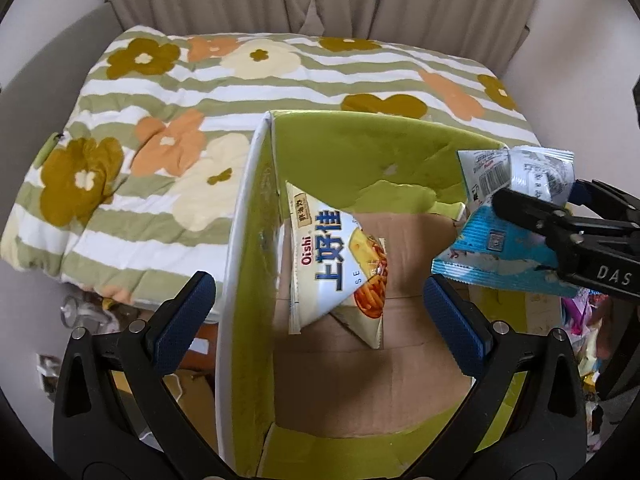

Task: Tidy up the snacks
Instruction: 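Carry both bags into the cardboard box and open both tools, then grasp the corn chip bag with left tool while right tool grasps yellow-gold bag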

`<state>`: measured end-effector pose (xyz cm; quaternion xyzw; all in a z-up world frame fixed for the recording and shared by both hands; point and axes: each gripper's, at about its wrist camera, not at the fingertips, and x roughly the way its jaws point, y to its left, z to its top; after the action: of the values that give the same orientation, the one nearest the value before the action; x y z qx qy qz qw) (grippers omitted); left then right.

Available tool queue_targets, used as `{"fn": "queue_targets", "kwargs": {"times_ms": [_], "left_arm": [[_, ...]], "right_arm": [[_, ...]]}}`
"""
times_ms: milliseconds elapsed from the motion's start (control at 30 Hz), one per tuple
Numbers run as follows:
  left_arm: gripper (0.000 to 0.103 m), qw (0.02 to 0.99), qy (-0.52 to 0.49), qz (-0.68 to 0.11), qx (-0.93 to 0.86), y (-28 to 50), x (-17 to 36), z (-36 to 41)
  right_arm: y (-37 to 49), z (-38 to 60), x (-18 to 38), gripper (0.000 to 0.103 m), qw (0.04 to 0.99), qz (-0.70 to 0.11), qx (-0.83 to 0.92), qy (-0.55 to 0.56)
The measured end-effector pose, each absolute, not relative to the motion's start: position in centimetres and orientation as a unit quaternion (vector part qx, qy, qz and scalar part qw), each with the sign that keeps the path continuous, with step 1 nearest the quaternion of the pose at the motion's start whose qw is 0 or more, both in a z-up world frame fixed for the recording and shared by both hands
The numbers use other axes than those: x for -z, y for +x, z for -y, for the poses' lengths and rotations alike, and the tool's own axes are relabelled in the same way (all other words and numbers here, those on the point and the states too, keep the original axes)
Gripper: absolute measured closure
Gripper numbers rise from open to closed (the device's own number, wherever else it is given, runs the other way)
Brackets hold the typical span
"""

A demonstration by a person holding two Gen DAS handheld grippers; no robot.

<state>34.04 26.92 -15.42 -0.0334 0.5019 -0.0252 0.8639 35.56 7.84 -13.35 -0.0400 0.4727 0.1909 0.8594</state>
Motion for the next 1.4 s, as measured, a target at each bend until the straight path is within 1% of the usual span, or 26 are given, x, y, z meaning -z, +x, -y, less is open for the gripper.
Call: {"fn": "queue_targets", "kwargs": {"times_ms": [33, 67, 100, 333, 533, 933, 1167, 1400], "left_arm": [[0.000, 0.864, -0.033, -0.503, 0.023, 34.1, 15.5, -26.9], [0.000, 0.863, -0.031, -0.504, 0.022, 34.0, 15.6, -26.9], [0.000, 0.863, -0.030, -0.504, 0.021, 34.0, 15.6, -26.9], [0.000, 0.864, -0.021, -0.502, 0.020, 33.5, 15.4, -26.9], [0.000, 0.868, -0.020, -0.495, 0.026, 32.7, 14.5, -27.2], [0.000, 0.881, -0.004, -0.470, 0.049, 29.8, 10.7, -26.4], [0.000, 0.895, 0.001, -0.443, 0.061, 25.9, 7.2, -23.6], [0.000, 0.903, -0.007, -0.424, 0.074, 19.9, 5.0, -17.8]], "right_arm": [[35.7, -8.0, 13.5, 0.008, 0.860, -0.472, -0.192, -0.041], [35.6, -8.0, 13.6, 0.004, 0.862, -0.468, -0.191, -0.040], [35.5, -8.0, 13.6, 0.003, 0.863, -0.465, -0.190, -0.039], [34.6, -8.0, 13.4, 0.003, 0.867, -0.462, -0.182, -0.039], [33.4, -7.7, 11.9, 0.003, 0.878, -0.447, -0.168, -0.041], [29.0, -6.1, 8.1, 0.003, 0.897, -0.422, -0.128, -0.022], [24.5, -3.0, 5.2, 0.003, 0.906, -0.406, -0.117, -0.006], [18.7, 3.6, 3.0, 0.003, 0.914, -0.392, -0.103, -0.004]]}}
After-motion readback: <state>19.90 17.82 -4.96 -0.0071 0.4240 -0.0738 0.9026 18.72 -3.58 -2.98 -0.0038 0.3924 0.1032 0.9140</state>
